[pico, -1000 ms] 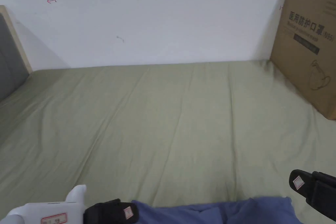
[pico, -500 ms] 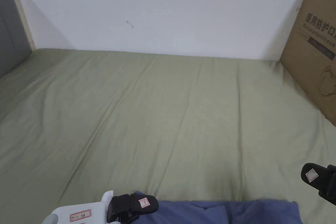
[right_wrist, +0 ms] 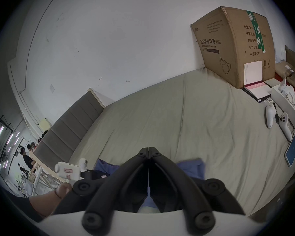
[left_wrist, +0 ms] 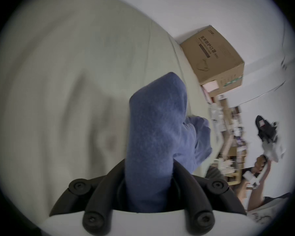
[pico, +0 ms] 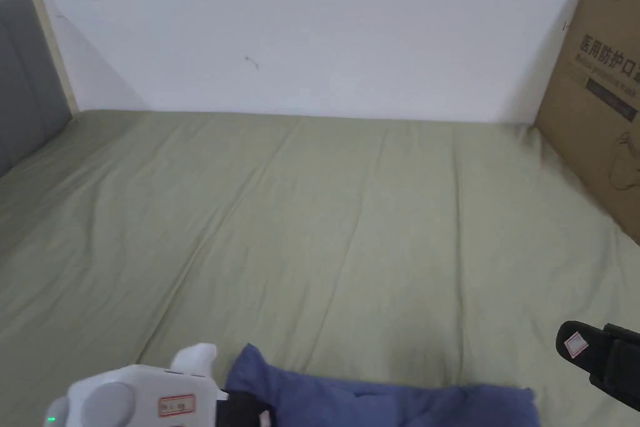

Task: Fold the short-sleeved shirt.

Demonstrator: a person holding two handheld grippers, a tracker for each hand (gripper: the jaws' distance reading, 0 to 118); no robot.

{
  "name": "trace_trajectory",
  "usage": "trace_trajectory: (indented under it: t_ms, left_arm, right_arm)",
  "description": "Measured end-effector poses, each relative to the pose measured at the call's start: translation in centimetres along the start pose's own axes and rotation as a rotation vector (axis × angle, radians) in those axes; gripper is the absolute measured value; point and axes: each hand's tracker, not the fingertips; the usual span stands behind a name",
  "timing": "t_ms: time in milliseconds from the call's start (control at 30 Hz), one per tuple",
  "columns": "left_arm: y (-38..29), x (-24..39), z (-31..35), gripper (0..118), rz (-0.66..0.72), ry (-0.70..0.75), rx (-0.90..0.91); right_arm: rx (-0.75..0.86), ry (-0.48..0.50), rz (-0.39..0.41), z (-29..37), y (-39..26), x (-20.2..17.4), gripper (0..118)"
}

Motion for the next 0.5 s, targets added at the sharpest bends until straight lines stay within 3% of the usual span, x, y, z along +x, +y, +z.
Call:
trace_trajectory:
  t_ms: [100, 200, 300, 500]
  left_arm:
    - [0.6, 0.7, 5.0, 9, -0.052, 0.272, 0.085]
    - [0.8, 1.9, 7.6, 9, -0.124, 0.362, 0.084]
    - [1.1, 3.1, 7.5, 9, -0.090, 0.308, 0.069]
    - [2.5, 8.1, 0.8, 9, 0.021, 0.097, -0.046]
  right_arm:
    - [0.009, 0.016, 0.007, 0.1, -0.5, 0.2, 0]
    - [0.012, 0.015, 0.007, -0.1, -1.0, 0.4, 0]
    - [0.031, 0.034, -0.013, 0.0, -1.5, 0.5, 0]
    - [0.033, 0.034, 0.028, 0.7, -1.4, -0.1, 0]
